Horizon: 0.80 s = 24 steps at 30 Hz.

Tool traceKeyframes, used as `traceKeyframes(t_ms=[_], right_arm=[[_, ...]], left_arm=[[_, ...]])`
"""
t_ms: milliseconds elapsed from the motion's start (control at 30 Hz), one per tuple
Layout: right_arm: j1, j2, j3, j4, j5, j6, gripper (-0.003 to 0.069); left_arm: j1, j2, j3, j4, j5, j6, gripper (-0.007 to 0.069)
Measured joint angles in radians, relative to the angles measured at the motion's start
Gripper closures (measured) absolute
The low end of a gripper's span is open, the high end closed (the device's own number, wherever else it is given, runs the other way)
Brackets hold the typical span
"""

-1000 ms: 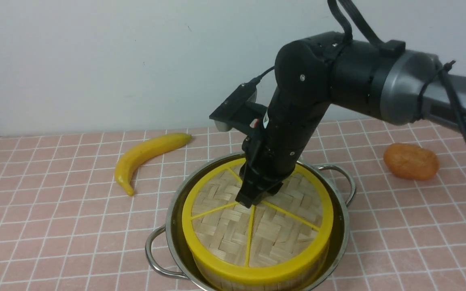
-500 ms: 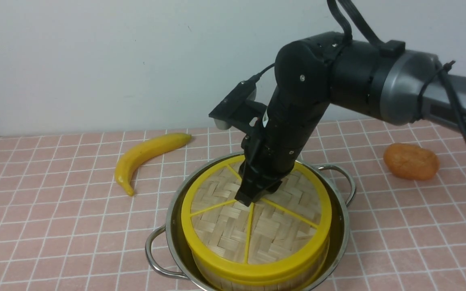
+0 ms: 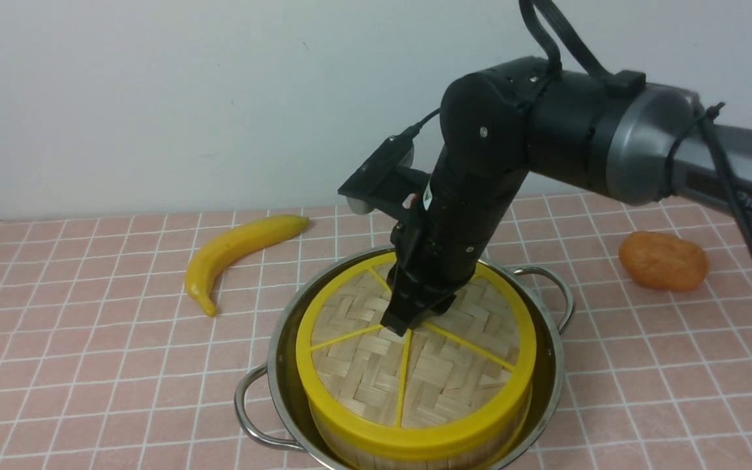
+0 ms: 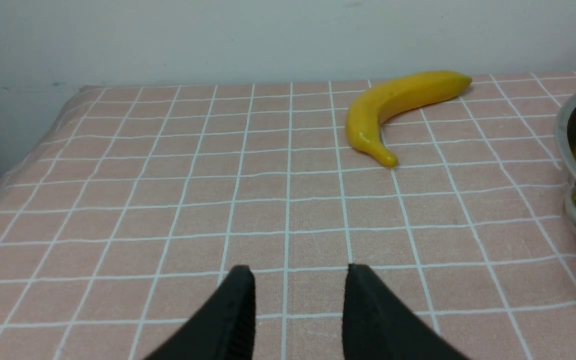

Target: Place the steamer in the pot on the pink tablecloth, and put the lid on the steamer.

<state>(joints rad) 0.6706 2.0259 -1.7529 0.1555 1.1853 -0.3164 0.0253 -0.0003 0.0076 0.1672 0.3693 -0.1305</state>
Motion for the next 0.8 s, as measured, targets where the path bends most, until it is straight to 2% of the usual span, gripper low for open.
traceKeyframes(t_ms=[67, 200, 233, 267, 300, 333, 367, 433, 500, 567, 600, 633, 667, 700, 733, 800], right_arm=[[0.000, 0.000, -0.001, 0.000, 0.002, 0.000, 0.0517], [0.000, 0.000, -0.002, -0.002, 0.013, 0.000, 0.0466], [0.000, 0.000, -0.002, -0.007, 0.034, 0.005, 0.0405], [0.000, 0.000, -0.002, -0.007, 0.035, 0.006, 0.0388], [0.000, 0.000, -0.002, -0.010, 0.040, 0.017, 0.0321], [0.000, 0.000, -0.002, -0.010, 0.040, 0.019, 0.0306], [0.000, 0.000, -0.002, -0.010, 0.040, 0.023, 0.0253], [0.000, 0.000, -0.002, -0.010, 0.041, 0.027, 0.0220], [0.000, -0.007, -0.002, -0.013, 0.041, 0.028, 0.0218], [0.000, -0.022, -0.002, -0.014, 0.039, 0.040, 0.0259], [0.000, -0.037, -0.008, -0.017, 0.039, 0.052, 0.0330], [0.000, -0.040, -0.008, -0.017, 0.039, 0.052, 0.0330], [0.000, -0.067, -0.023, -0.024, 0.039, 0.069, 0.0446], [0.000, -0.087, -0.033, -0.028, 0.039, 0.084, 0.0528], [0.000, -0.108, -0.042, -0.027, 0.039, 0.103, 0.0595], [0.000, -0.150, -0.057, -0.024, 0.040, 0.162, 0.0666]], left_arm=[[0.000, 0.000, 0.000, 0.000, 0.000, 0.000, 0.0382], [0.000, 0.000, 0.000, 0.000, 0.000, 0.001, 0.0382], [0.000, 0.000, 0.000, 0.000, 0.000, 0.001, 0.0382], [0.000, 0.000, 0.000, 0.000, 0.000, 0.001, 0.0382], [0.000, 0.000, 0.000, 0.000, 0.000, 0.001, 0.0382], [0.000, 0.000, 0.000, 0.000, 0.000, 0.001, 0.0382], [0.000, 0.000, 0.000, 0.000, 0.000, 0.001, 0.0382], [0.000, 0.000, 0.000, 0.000, 0.000, 0.001, 0.0382], [0.000, 0.000, 0.000, 0.000, 0.000, 0.001, 0.0382], [0.000, 0.000, 0.000, 0.000, 0.000, 0.001, 0.0382], [0.000, 0.000, 0.000, 0.000, 0.000, 0.001, 0.0382], [0.000, 0.000, 0.000, 0.000, 0.000, 0.001, 0.0382], [0.000, 0.000, 0.000, 0.000, 0.000, 0.001, 0.0382], [0.000, 0.000, 0.000, 0.000, 0.000, 0.001, 0.0382], [0.000, 0.000, 0.000, 0.000, 0.000, 0.001, 0.0382], [0.000, 0.000, 0.000, 0.000, 0.000, 0.001, 0.0382]])
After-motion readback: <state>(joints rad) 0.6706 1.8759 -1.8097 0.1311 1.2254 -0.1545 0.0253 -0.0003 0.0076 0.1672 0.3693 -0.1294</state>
